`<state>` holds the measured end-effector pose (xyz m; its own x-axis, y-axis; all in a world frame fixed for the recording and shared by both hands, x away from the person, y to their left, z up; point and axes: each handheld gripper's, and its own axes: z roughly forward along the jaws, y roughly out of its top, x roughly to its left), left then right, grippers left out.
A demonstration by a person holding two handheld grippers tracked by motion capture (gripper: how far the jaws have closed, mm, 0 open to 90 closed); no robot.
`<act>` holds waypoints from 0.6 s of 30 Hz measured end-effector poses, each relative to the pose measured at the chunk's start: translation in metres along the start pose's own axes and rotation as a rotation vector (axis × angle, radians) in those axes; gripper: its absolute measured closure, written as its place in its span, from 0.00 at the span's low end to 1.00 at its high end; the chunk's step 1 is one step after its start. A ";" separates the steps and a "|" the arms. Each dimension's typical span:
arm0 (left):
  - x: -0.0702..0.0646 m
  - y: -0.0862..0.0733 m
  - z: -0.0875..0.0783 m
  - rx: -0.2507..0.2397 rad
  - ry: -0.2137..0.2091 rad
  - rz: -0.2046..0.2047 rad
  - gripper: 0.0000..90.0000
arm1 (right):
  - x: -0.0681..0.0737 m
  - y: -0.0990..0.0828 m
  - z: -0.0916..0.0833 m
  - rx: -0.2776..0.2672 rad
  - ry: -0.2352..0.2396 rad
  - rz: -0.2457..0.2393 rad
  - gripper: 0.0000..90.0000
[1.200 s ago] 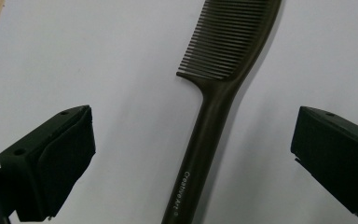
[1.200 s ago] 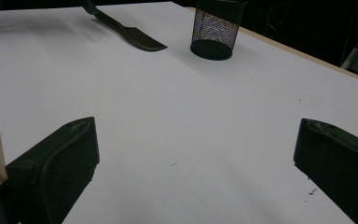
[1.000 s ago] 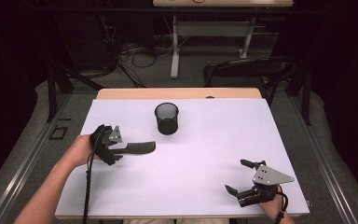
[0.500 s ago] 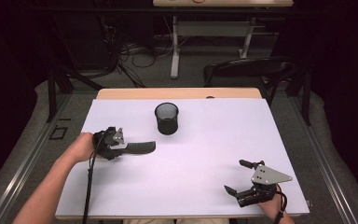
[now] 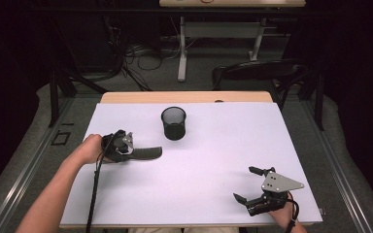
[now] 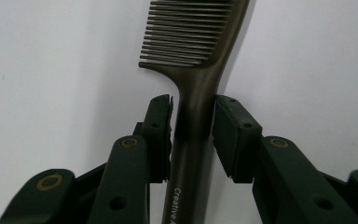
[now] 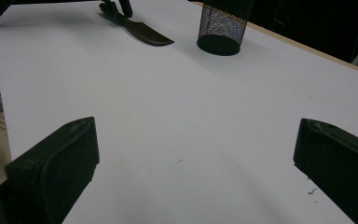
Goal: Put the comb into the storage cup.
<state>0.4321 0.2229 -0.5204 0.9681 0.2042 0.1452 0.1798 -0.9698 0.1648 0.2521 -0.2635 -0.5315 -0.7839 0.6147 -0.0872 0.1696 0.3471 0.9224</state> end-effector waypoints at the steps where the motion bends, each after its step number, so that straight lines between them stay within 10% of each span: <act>1: 0.000 0.001 0.001 0.007 -0.003 0.005 0.76 | 0.000 0.000 0.000 0.001 0.000 -0.002 0.00; 18: 0.004 0.006 0.003 0.061 -0.024 0.031 0.81 | 0.000 0.000 0.000 0.007 -0.001 -0.004 0.00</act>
<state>0.4373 0.2171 -0.5219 0.9771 0.1716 0.1258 0.1596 -0.9821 0.1005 0.2519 -0.2634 -0.5315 -0.7839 0.6142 -0.0908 0.1709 0.3541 0.9195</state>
